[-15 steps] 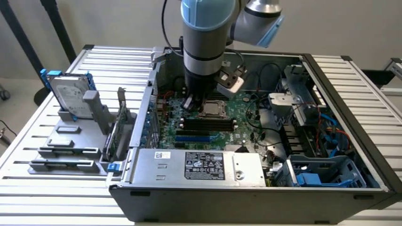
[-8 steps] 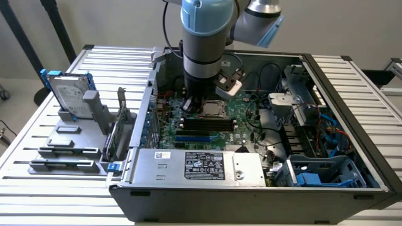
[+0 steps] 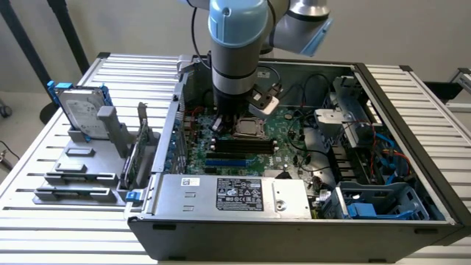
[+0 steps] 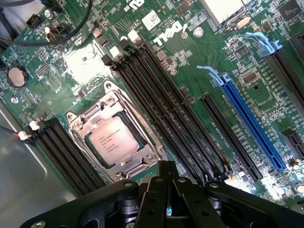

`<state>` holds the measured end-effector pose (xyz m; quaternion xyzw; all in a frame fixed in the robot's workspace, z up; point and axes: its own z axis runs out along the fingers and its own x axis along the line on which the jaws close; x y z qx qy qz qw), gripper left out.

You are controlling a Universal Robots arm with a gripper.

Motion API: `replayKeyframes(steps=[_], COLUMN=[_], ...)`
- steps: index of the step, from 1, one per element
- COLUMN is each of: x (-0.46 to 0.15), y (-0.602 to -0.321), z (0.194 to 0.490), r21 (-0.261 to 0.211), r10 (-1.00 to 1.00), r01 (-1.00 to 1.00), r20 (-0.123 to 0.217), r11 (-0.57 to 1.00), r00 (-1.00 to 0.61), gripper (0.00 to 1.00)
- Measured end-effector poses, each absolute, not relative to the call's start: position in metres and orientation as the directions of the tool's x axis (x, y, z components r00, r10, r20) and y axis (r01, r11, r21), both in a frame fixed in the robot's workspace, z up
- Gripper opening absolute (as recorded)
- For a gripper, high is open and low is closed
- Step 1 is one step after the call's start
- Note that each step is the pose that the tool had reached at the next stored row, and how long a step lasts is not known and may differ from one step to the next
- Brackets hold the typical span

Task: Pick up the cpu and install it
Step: 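Install the first cpu locking lever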

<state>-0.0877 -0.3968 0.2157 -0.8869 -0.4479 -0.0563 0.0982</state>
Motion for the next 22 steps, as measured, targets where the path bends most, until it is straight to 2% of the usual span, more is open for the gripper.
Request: replayKeyframes(steps=[22], x=[-0.09], y=[-0.392], z=[0.2], r21=[-0.124], r10=[0.781], r01=[0.803], r20=[0.188], r11=[-0.583], r00=[0.595], gripper=[0.11])
